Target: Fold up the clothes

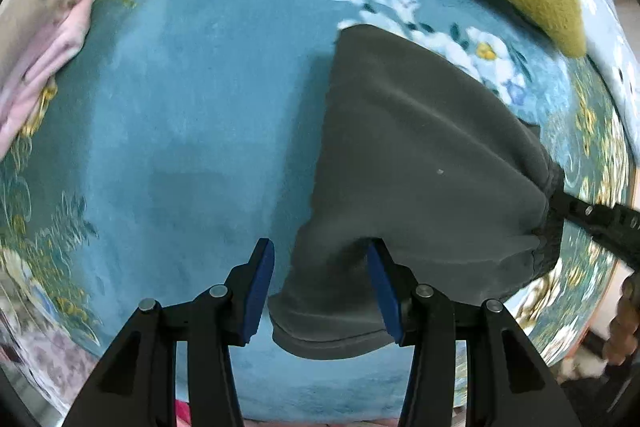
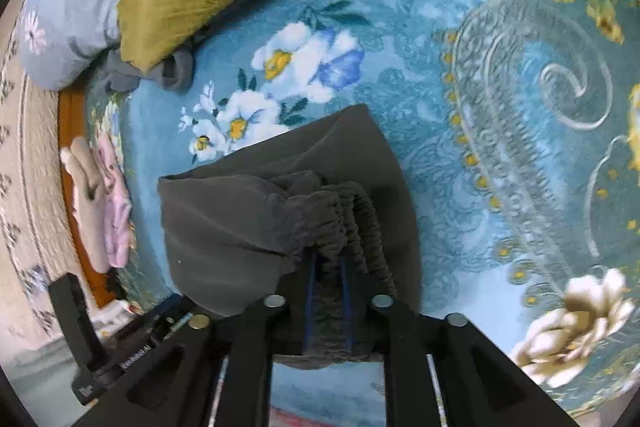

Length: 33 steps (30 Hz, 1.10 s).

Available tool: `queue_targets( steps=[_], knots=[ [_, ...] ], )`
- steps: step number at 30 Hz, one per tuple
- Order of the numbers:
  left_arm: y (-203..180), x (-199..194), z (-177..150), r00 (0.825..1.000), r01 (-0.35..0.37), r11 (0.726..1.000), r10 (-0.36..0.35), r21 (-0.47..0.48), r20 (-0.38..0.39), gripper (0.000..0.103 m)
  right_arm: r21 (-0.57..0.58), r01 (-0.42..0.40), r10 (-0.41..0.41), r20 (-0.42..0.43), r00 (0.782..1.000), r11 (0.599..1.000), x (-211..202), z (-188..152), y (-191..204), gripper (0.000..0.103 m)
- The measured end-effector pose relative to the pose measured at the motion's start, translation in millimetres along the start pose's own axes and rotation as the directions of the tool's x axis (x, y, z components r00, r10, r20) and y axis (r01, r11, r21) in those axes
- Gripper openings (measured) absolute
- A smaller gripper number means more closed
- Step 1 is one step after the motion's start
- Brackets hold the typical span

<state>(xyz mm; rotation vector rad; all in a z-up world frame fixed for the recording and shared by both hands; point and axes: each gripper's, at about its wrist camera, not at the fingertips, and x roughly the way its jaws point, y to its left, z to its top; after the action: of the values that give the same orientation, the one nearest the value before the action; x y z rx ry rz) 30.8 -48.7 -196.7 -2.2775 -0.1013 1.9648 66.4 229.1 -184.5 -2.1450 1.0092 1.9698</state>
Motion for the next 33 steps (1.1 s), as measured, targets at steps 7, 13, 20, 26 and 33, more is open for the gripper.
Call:
queue_targets(
  steps=[7, 13, 20, 26, 33],
  knots=[
    [-14.1, 3.4, -2.3, 1.0, 0.001, 0.999, -0.001, 0.054, -0.005, 0.05, -0.065, 0.087, -0.079, 0.121, 0.99, 0.994, -44.7, -10.6, 15.4, 0.017],
    [-25.9, -18.1, 4.7, 0.995, 0.072, 0.992, -0.078, 0.104, 0.054, 0.05, -0.308, 0.069, -0.062, 0.034, 0.997, 0.949, -21.1, -37.9, 64.5, 0.018],
    [-45.6, 6.1, -3.5, 0.988, 0.156, 0.972, -0.153, 0.174, -0.03, 0.05, -0.159, 0.122, -0.123, 0.005, 0.992, 0.98, 6.4, -38.5, 28.2, 0.015],
    [-48.7, 28.4, 0.8, 0.99, 0.136, 0.976, -0.129, 0.168, -0.055, 0.05, -0.132, 0.13, -0.132, -0.006, 0.991, 0.983, 21.6, -35.6, 21.1, 0.015],
    [-50.5, 42.1, 5.9, 0.99, 0.131, 0.98, -0.123, 0.153, -0.062, 0.05, -0.117, 0.134, -0.136, -0.006, 0.991, 0.984, 35.1, -33.4, 14.5, 0.015]
  ],
)
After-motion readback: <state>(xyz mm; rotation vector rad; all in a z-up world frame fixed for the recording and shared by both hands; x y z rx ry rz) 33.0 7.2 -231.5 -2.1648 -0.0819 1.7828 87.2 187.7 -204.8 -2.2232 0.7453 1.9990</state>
